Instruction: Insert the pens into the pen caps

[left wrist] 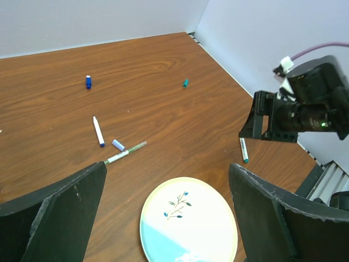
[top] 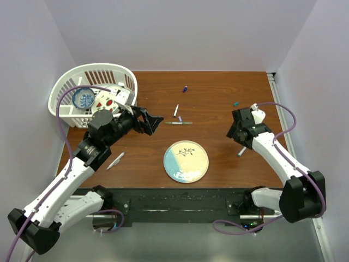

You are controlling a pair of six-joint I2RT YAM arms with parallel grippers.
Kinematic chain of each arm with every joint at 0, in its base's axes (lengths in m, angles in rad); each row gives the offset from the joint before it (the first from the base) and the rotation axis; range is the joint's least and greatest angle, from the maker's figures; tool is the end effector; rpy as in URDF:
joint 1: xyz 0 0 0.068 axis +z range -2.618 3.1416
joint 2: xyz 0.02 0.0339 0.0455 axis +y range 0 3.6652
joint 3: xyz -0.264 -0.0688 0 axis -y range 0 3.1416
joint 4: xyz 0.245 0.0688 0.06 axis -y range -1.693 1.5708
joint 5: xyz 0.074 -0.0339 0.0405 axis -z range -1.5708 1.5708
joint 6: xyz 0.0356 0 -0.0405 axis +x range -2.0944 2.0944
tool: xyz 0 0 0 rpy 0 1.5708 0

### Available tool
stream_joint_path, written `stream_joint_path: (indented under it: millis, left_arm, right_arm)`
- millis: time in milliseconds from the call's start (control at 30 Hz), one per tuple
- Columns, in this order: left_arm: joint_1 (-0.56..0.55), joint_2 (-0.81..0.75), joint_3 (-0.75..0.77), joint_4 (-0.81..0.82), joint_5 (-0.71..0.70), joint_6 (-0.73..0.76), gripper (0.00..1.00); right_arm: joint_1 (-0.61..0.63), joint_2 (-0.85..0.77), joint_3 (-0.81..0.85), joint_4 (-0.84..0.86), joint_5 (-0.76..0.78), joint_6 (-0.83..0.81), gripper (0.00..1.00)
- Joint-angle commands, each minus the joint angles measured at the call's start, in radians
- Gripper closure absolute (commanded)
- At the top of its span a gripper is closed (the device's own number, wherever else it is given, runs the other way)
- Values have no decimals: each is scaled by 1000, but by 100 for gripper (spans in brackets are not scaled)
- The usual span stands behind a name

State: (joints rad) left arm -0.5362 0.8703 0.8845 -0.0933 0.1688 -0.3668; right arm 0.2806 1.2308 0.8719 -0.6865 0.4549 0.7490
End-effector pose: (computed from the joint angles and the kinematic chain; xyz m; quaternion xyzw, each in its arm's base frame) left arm 0.1712 -0.1087 0.3702 0.1189 0.7244 -0.3507 0.5814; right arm 0.2307 0.0502 0.2408 0.2753 0.9015 -0.0650 0.3274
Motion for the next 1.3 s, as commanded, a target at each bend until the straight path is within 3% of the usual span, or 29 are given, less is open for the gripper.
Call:
stream_joint_path:
  millis: [0, 367, 800, 900, 933, 967, 1000, 1133, 1267]
  left_arm:
    - [4, -14, 2, 32, 5, -11, 1]
    - [4, 6, -2, 46, 41, -26, 2]
    - [4, 16, -5, 49, 61, -27, 4]
    - [2, 18, -7, 49, 54, -24, 4]
    - [4, 16, -9, 47, 52, -21, 4]
    - [2, 19, -7, 47, 52, -20, 4]
    - [2, 21, -5, 44, 52, -14, 4]
    - [2, 27, 2, 38, 66, -21, 5]
    - [2, 48, -13, 46, 133, -122, 7]
  right_arm:
    - [-29, 33, -46, 36, -16, 78, 33]
    - [-139, 174, -102, 168, -71, 72, 54]
    - [-143, 177, -194, 217, -70, 78, 61]
    - [-143, 173, -203, 234, -74, 70, 75]
    - [-141, 165, -212, 245, -76, 64, 88]
    - [-141, 157, -218, 269, -82, 56, 94]
    - [-141, 139, -223, 287, -109, 32, 100]
    - [-130, 69, -221, 372, -321, -83, 100]
    - [-52, -36, -202, 436, -450, -117, 100]
